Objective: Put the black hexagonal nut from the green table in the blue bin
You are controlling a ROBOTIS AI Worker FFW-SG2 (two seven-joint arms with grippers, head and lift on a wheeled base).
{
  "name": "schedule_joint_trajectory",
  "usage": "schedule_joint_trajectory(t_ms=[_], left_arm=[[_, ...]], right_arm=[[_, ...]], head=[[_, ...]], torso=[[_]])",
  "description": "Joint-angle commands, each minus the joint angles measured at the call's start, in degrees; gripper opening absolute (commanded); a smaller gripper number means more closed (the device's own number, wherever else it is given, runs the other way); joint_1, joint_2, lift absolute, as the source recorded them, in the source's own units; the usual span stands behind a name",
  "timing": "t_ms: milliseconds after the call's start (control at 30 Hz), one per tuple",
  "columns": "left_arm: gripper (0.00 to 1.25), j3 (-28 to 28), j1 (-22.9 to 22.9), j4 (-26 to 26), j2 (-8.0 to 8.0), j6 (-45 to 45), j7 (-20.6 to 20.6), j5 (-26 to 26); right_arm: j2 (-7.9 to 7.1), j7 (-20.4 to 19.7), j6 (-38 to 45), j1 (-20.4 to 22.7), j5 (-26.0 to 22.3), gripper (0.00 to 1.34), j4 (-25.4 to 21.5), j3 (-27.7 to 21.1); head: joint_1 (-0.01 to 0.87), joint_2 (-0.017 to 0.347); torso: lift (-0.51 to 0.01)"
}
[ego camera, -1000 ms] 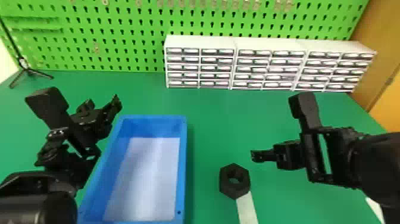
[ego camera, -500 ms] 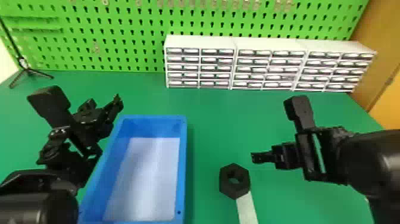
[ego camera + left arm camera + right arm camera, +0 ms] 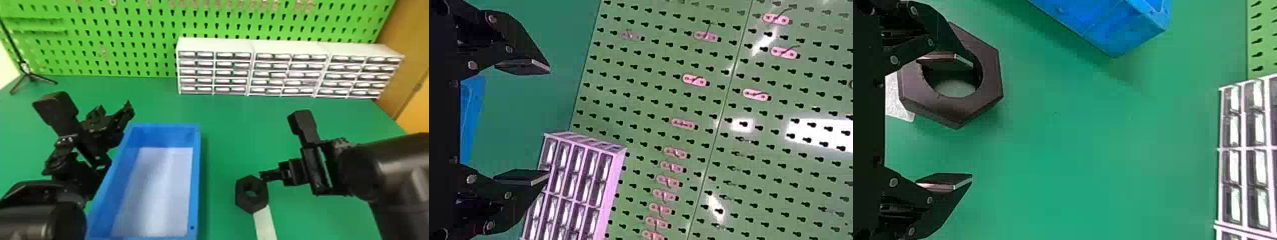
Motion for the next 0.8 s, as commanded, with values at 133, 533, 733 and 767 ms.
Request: schedule_joint_trajectory(t_ms=[133,533,733,767], left_arm=[[0.75,0.0,-0.1,0.2,0.0,0.0,0.0,0.3],[0.75,0.0,-0.1,0.2,0.0,0.0,0.0,0.3],[0.75,-0.1,-0.1,0.3,0.0,0.0,0.0,0.4],[0.75,-0.1,-0.1,0.3,0.0,0.0,0.0,0.4]], right_arm=[[-0.09,0.0,0.2,-1.6,-0.1,0.87,5.2,2.7],[-0.27,0.0,0.2,-3.6,-0.1,0.87,8.3,4.6],[-0.36,0.0,0.2,-4.1,-0.1,0.87,9.7,5.0],[-0.36,0.0,0.2,-4.2,-0.1,0.87,9.9,5.1]], head=[[0.692,0.008],[0.692,0.008],[0.692,0.008],[0.692,0.008]], torso=[[-0.097],[-0.097],[-0.097],[-0.097]])
